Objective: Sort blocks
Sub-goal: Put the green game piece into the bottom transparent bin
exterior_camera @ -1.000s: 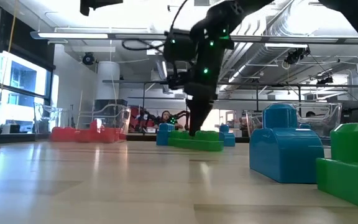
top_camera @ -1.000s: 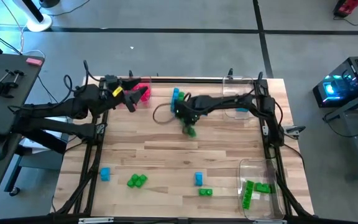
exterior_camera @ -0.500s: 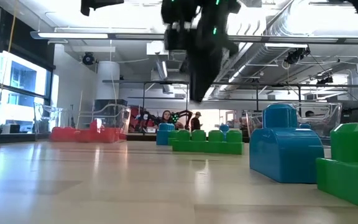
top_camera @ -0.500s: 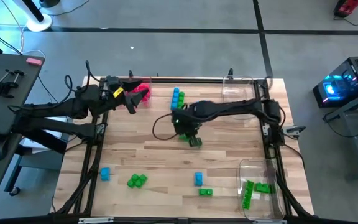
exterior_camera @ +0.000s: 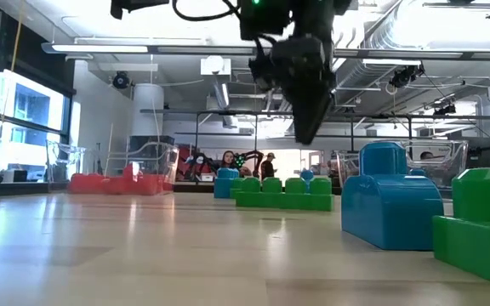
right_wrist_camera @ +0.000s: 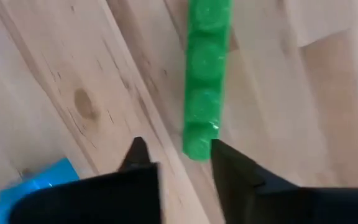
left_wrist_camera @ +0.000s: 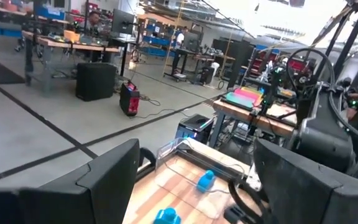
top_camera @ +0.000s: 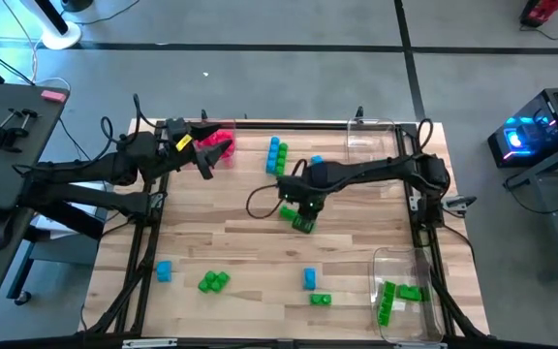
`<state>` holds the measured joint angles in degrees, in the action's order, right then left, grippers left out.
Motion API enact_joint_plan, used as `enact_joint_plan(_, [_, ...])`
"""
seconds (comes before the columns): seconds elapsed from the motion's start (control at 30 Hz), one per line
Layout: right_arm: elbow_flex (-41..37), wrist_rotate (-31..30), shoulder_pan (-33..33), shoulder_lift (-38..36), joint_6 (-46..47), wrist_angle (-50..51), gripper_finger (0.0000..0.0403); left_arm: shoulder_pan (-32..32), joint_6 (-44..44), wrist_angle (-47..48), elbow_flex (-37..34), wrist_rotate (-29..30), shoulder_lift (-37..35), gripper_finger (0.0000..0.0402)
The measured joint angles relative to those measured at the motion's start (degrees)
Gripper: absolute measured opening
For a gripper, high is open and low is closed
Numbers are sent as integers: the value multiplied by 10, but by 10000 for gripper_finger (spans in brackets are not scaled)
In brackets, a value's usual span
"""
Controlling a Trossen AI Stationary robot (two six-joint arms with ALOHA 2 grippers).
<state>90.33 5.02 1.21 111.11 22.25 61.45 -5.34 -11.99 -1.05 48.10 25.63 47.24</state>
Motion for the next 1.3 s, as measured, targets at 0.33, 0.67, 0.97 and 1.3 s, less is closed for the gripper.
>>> enact_joint_plan(0.33, [-106, -11, -1, 0, 38, -124, 187, 0, 17, 5, 0, 0, 0, 300])
enact_joint_plan(0.67, [-207, -35, 3, -4, 26, -213, 180, 0, 16, 4, 0, 1, 0, 300])
enact_joint_plan(0.97, [-180, -45, 6, 0, -65, -186, 16, 0, -19, -1, 0, 20, 0, 300])
enact_joint_plan(1.3, [10, -121, 18, -14, -170, 5, 6, -12, -8, -1, 0, 22, 0, 300])
